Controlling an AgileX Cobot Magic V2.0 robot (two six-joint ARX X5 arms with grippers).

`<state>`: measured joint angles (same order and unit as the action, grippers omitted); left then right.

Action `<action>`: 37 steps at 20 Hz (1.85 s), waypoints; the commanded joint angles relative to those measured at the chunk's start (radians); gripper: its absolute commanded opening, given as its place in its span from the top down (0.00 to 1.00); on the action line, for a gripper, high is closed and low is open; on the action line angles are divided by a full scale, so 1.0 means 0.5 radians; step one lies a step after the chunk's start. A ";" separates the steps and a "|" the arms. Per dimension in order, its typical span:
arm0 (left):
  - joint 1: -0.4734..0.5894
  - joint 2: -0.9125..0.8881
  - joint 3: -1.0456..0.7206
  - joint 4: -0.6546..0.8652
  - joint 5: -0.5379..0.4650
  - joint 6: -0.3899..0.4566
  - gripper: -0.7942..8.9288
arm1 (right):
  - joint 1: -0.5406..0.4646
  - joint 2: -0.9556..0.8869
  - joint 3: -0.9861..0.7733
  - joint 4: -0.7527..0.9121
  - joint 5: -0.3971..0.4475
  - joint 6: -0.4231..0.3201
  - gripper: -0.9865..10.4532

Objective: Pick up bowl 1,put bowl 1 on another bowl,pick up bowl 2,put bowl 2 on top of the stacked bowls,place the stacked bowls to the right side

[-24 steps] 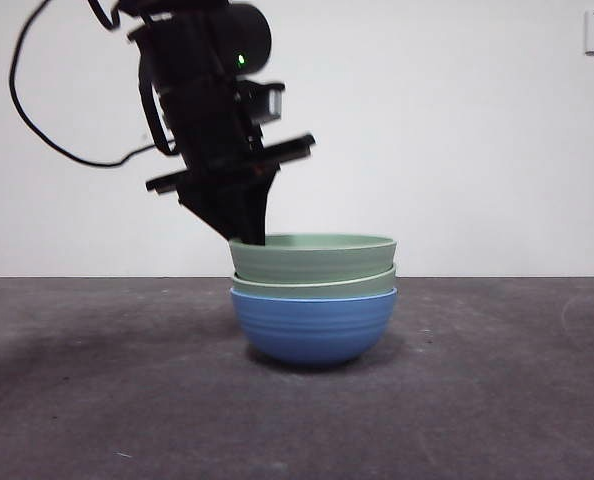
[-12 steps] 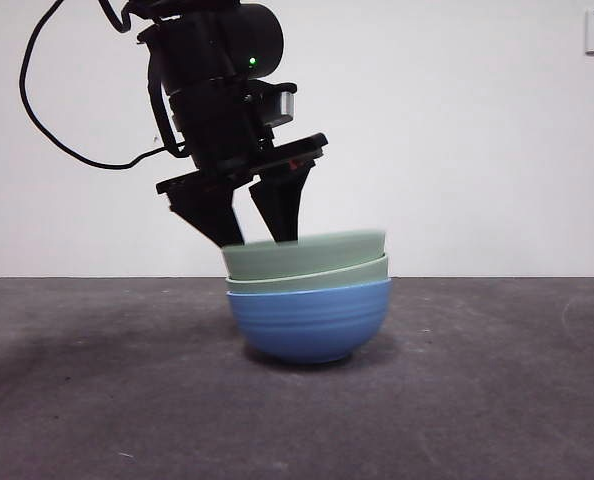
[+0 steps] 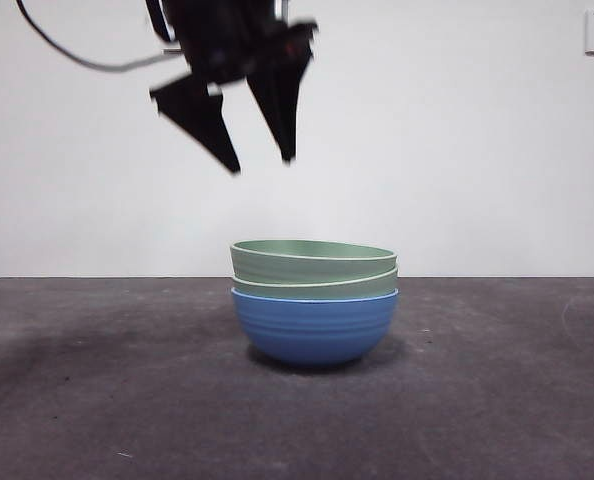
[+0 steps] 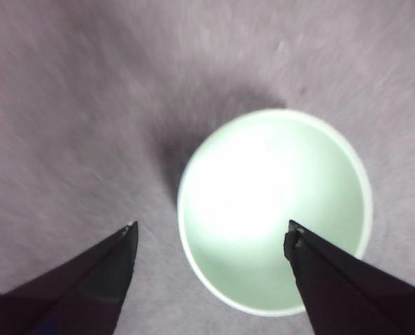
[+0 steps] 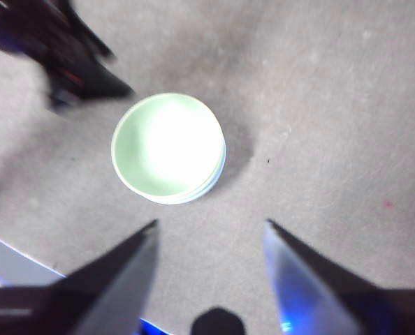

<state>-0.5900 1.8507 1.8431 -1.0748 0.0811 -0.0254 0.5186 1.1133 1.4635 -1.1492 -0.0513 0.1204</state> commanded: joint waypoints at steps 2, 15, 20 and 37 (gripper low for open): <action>0.007 -0.179 0.089 -0.071 -0.010 0.063 0.55 | 0.001 0.186 0.000 0.066 -0.002 0.001 0.50; 0.006 -0.912 0.089 -0.483 -0.112 0.136 0.55 | -0.003 1.305 0.000 0.428 -0.163 0.083 0.50; 0.006 -0.979 0.089 -0.568 -0.112 0.136 0.55 | -0.003 1.543 0.000 0.512 -0.217 0.095 0.50; 0.005 -0.982 0.089 -0.577 -0.108 0.134 0.56 | -0.025 1.654 -0.005 0.575 -0.319 0.124 0.78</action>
<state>-0.5896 1.3636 1.8896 -1.3342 0.0284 0.0338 0.5079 1.9266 1.4635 -0.8658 -0.2092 0.1761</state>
